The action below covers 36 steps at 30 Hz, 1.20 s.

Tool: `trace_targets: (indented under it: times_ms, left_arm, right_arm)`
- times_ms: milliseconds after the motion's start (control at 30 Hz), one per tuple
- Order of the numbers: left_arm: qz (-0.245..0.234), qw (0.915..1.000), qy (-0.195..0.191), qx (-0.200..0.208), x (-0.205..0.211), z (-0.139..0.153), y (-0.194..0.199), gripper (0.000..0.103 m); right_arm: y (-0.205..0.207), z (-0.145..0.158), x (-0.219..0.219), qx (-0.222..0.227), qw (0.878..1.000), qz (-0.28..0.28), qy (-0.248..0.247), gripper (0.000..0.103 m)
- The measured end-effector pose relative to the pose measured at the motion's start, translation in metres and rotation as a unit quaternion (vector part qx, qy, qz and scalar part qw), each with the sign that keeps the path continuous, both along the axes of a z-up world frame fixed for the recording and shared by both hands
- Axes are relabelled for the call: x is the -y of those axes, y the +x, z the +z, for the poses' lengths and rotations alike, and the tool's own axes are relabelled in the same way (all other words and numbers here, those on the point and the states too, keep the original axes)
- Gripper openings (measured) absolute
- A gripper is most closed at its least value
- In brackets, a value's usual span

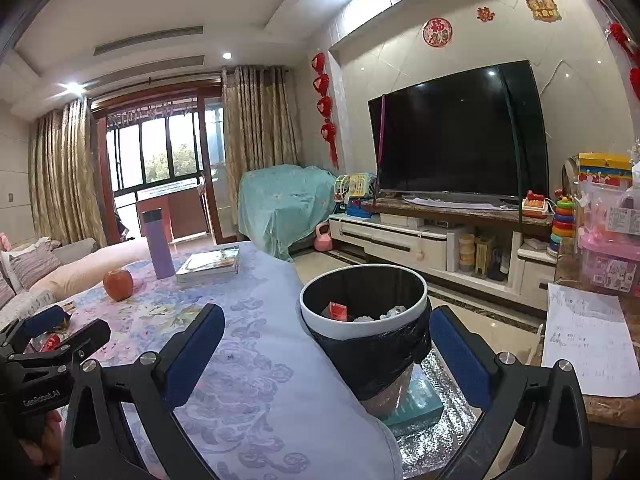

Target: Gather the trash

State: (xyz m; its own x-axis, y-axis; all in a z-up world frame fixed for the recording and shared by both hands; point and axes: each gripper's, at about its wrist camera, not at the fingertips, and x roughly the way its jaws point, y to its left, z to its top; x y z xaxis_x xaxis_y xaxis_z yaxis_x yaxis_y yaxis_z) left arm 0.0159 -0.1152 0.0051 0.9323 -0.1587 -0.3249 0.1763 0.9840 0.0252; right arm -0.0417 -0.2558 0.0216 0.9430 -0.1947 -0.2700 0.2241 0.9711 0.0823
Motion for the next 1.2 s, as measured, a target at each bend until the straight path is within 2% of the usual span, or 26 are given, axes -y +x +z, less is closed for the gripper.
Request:
trace_targets:
  times_ms: [400,1200]
  left_arm:
    - [0.008,0.9998,0.001,0.015,-0.002,0.004,-0.006,0.103]
    - [0.009,0.9997,0.006,0.020,-0.001,0.003,-0.006,0.103]
  right_arm:
    - [-0.001,-0.001,-0.007,0.000,1.000,0.006,-0.007,0.103]
    - [0.000,-0.004,-0.011,-0.004,1.000,0.014,-0.004,0.103]
